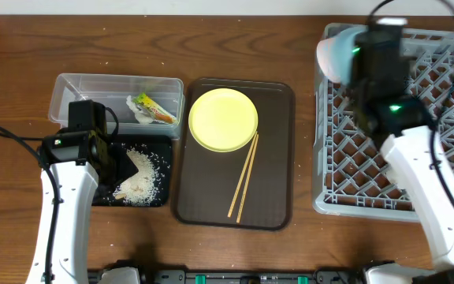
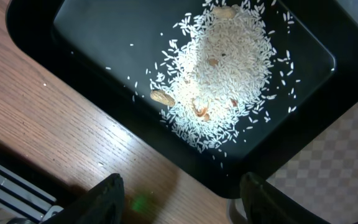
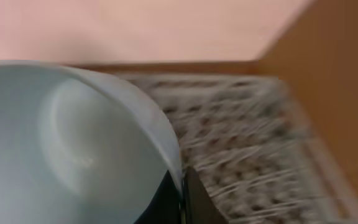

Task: Sort waste into correct bins and load items into the dishwasher rack
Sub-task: 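Carry the blue bowl into the rack and release it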

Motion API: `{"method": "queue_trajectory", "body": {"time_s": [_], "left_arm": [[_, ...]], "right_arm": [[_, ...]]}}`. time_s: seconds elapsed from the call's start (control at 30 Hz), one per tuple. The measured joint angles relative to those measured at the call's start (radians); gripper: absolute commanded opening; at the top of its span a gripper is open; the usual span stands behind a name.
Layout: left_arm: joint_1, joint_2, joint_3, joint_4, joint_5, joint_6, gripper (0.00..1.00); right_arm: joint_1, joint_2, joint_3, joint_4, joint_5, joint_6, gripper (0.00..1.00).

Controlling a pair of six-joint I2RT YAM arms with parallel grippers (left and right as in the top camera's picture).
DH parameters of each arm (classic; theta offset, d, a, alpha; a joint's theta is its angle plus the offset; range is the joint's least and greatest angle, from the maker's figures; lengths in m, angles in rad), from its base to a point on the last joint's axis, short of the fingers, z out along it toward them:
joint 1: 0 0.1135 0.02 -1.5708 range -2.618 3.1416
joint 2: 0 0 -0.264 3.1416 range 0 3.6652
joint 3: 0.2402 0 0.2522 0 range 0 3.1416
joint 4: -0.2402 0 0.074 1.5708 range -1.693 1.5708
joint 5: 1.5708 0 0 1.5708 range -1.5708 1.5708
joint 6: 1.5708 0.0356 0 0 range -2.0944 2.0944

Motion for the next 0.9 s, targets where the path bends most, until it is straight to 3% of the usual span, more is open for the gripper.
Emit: {"method": "queue_trajectory", "body": {"time_s": [0.3, 0.47, 0.9], "left_arm": [[0.000, 0.000, 0.000, 0.000, 0.002, 0.000, 0.63], [0.001, 0.000, 0.000, 0.000, 0.002, 0.000, 0.63], [0.001, 0.000, 0.000, -0.002, 0.003, 0.000, 0.63]], "right_arm": [[-0.152, 0.121, 0.002, 0.272, 0.257, -0.273, 0.01], [-0.212, 0.238, 0.002, 0.336, 0.321, -0.383, 0.01], [-0.237, 0.388, 0.002, 0.318, 0.365, -0.420, 0.01]]}}
